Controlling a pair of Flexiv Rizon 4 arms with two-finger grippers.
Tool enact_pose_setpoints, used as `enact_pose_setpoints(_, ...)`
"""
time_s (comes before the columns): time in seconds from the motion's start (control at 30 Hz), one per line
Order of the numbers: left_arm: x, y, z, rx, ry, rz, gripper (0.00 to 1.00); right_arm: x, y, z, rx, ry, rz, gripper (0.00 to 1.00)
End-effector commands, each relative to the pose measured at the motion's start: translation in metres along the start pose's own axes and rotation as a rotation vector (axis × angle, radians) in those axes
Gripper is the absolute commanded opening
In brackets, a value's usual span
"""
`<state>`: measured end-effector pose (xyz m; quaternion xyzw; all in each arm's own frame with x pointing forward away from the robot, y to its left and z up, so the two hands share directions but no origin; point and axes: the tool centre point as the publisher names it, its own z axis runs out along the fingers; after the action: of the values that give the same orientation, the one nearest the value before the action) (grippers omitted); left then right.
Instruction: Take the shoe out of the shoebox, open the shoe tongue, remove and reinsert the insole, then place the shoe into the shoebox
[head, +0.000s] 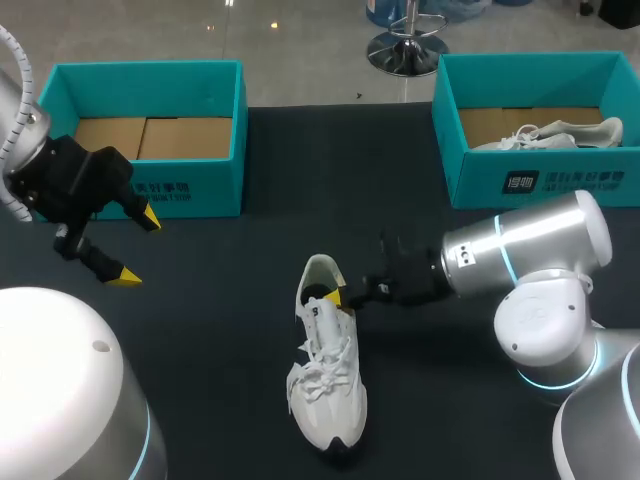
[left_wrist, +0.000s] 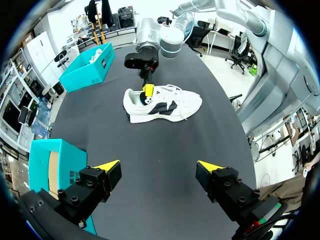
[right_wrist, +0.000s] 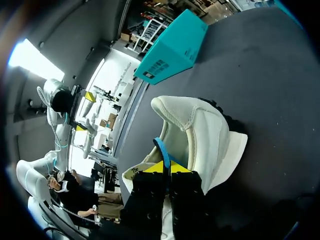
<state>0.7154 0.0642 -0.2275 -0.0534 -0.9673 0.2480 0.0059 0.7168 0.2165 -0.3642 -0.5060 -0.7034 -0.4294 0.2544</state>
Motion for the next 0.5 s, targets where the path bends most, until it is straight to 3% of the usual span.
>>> enact_pose_setpoints(0.03,0.0,0.0,0.0,-0.003,0.0,0.0,1.0,0.002,-0.003,0.003,-0.011,-0.018,0.002,0.24)
enact_pose_setpoints(0.07,0.0,0.0,0.0,-0.003,0.0,0.0,1.0,0.004,-0.001,0.001,-0.014,-0.023,-0.002,0.57)
enact_pose_setpoints(0.1,0.0,0.0,0.0,-0.003,0.0,0.0,1.0,0.006,0.002,-0.001,-0.022,-0.029,-0.009,1.0)
enact_pose_setpoints(0.5,0.0,0.0,0.0,-0.003,0.0,0.0,1.0,0.04,0.046,-0.027,-0.06,-0.1,-0.129,1.0)
